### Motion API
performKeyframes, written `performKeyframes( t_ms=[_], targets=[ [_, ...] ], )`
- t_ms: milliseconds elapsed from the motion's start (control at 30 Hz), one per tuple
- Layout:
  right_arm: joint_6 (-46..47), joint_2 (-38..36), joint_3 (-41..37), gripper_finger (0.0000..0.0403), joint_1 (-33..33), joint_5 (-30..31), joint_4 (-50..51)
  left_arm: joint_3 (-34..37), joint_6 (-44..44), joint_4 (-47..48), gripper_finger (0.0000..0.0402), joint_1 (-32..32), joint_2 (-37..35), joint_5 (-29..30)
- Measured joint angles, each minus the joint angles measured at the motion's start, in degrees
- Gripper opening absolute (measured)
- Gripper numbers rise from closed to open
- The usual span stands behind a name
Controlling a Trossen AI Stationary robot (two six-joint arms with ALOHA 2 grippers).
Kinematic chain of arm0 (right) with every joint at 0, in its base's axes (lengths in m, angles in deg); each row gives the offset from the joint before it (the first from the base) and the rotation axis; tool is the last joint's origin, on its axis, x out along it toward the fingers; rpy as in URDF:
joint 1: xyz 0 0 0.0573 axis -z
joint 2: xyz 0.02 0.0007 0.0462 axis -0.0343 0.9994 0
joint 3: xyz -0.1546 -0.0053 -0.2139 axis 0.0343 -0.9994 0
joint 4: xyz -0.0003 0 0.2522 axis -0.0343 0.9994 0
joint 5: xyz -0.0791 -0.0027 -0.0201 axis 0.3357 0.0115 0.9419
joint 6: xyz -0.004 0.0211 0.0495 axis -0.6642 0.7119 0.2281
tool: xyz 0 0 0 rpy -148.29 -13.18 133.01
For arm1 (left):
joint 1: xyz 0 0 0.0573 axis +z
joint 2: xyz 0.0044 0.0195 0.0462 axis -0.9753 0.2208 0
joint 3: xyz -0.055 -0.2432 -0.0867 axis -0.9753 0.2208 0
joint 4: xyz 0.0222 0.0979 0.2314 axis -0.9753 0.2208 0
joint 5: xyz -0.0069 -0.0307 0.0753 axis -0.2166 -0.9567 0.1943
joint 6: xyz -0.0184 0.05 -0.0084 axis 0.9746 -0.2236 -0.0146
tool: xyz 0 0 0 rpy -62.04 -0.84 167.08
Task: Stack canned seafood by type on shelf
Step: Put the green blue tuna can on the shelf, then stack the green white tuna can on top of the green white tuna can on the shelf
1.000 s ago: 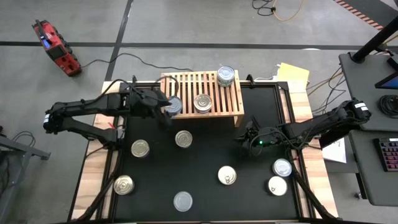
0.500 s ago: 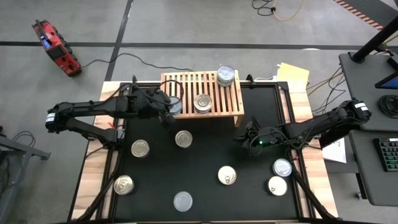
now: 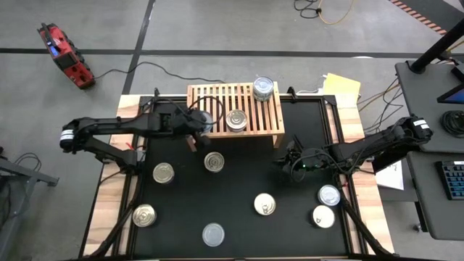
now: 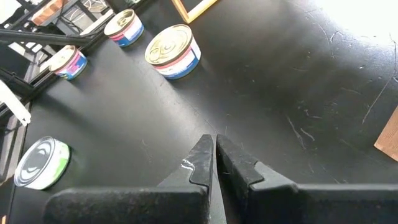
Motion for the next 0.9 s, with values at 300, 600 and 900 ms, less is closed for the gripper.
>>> performKeyframes(
  t_ms=[300,600,900],
  targets=[
    [0.1,0.0,0.0,0.0012,0.0,0.0,0.0,0.0,-0.4,-1.5,0.0000,0.4,0.2,-0.2],
    [2.9,-0.1,0.0,0.0012,0.0,-0.2,0.0,-5.0,-0.7,-1.2,0.0000,0.2,-0.3,1.0],
    [8.7,0.0,4.4,0.0012,0.0,-9.3,2.0,-13.4,-3.9,-1.8,0.0000,-3.2,-0.4,-1.4]
  ],
)
